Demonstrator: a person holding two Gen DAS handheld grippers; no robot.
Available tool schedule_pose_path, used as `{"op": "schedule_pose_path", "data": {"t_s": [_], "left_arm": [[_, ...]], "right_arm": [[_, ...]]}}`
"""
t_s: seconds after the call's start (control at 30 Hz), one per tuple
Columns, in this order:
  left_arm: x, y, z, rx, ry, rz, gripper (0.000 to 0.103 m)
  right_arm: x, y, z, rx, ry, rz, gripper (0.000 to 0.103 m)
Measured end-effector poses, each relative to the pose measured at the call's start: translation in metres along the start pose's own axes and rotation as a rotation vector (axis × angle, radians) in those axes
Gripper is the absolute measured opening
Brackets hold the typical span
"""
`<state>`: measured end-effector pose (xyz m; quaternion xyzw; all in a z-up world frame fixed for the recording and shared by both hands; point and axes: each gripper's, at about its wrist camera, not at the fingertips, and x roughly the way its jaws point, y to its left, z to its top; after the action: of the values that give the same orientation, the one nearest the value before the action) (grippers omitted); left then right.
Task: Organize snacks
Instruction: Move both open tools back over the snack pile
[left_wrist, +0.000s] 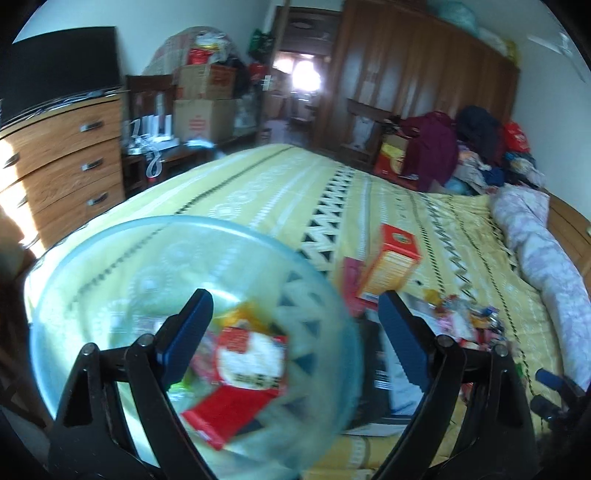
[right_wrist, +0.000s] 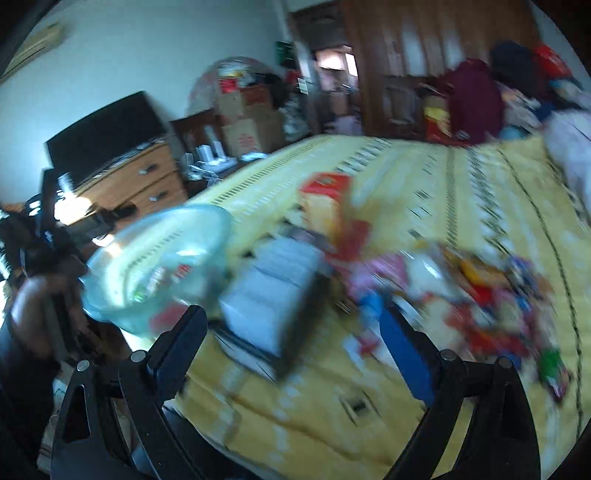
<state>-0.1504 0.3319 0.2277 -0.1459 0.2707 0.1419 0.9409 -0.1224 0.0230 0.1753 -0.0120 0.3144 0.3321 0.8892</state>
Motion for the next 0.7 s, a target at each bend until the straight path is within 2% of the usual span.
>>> {"op": "schedule_pose_path", "data": {"t_s": [0.13, 0.23, 0.37, 0.57, 0.7], "left_arm": [[-0.002, -0.049, -0.008, 0.071, 0.013, -0.08, 0.093], [-0.002, -0.086, -0.019, 0.124, 0.037, -0.131, 0.093], [0.004, -0.125, -0.037, 0.191, 0.09, -0.181, 0.093], [0.016, -0.184, -0.064, 0.303, 0.191, -0.258, 0.093], [0.033, -0.215, -0.082, 0.337, 0.271, -0.308, 0.093]], "right_arm": [[-0.033, -0.062, -0.046, 0.105, 0.049, -0.112, 0.096], [-0.051, -0.095, -0.072, 0.176, 0.078, -0.156, 0.096], [-0.062, -0.115, -0.095, 0.22, 0.102, -0.168, 0.096], [-0.057, -0.133, -0.115, 0.25, 0.107, -0.132, 0.096], [-0.055, -0.146, -0.129, 0.281, 0.115, -0.116, 0.096]]}}
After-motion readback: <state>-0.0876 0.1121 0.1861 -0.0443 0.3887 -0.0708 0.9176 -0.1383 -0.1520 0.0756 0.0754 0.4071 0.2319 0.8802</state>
